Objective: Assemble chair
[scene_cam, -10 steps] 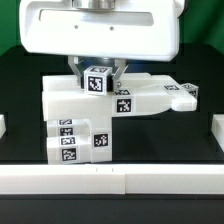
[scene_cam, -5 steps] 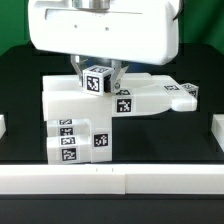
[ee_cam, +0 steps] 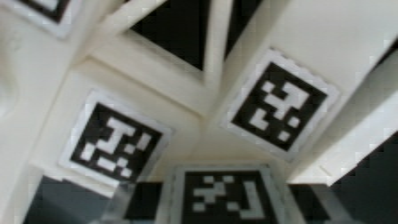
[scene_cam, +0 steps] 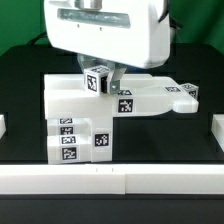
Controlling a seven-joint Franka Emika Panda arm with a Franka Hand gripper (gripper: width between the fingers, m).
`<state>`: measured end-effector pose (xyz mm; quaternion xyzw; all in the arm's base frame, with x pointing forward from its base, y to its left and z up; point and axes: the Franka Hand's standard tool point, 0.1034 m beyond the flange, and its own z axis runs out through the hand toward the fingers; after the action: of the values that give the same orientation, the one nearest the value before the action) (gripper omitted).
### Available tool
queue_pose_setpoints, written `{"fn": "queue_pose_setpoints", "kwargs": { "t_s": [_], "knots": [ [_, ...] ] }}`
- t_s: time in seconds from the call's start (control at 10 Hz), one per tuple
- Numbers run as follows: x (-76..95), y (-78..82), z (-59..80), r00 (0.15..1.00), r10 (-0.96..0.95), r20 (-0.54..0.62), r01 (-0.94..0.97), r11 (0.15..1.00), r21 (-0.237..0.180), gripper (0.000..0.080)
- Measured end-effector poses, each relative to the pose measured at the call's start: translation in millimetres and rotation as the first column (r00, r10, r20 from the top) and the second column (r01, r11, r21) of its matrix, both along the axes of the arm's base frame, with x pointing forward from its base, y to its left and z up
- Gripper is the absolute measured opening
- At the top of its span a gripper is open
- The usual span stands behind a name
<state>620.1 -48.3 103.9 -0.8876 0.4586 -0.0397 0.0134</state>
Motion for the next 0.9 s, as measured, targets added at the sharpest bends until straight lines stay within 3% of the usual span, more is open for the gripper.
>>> {"fn": "queue_pose_setpoints", "kwargs": {
  "t_s": [0.4, 0.9],
  "knots": [
    [1.1, -1.6, -0.4, 0.975, -0.222, 0.011, 0.221, 0.974, 0.04, 0.0271],
    [3.3, -3.2, -0.2, 0.853, -0.523, 0.0, 0.52, 0.848, 0.102, 0.0271]
  ]
}}
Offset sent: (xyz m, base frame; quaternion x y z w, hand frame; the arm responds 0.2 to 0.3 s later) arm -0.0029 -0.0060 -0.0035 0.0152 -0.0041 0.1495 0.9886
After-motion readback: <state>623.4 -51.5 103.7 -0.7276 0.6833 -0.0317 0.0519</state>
